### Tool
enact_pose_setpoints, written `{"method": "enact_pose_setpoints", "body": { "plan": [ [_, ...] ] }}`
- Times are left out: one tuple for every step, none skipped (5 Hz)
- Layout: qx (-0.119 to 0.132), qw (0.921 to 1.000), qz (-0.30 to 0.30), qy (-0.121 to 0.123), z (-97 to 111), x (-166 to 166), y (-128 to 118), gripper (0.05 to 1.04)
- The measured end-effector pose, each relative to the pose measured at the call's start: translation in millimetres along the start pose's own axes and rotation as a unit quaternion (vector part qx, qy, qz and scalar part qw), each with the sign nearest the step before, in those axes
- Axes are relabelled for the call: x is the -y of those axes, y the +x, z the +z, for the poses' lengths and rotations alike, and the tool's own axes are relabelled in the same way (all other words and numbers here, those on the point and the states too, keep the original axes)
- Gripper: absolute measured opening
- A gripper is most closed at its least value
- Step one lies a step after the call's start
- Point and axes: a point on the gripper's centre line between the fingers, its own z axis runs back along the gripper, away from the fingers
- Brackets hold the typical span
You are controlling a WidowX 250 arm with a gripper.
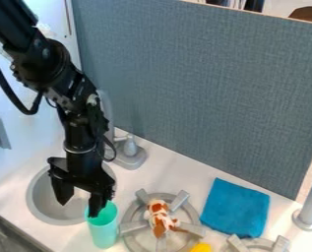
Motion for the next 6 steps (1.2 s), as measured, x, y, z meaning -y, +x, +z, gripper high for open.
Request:
{"method": "enact_pose_setpoints", "body": {
  "plan": [
    [-0.012, 0.9999, -0.001, -0.001, -6.3, 0.9, -2.9, 0.998],
    [-0.010, 0.9999, -0.007, -0.005, -8.3, 1.1, 3.3, 0.998],
    [-0.009, 0.9999, -0.006, -0.006, -10.8, 0.1, 10.0, 0.998],
    [-0.025, 0.9997, 0.001, 0.003, -20.7, -5.1, 14.0, 0.998],
    [-0.041, 0.9991, 0.003, 0.013, -32.3, -8.0, 17.0, 0.998],
    [-0.044, 0.9989, 0.003, 0.015, -35.8, -8.7, 19.9, 0.992]
  ]
}}
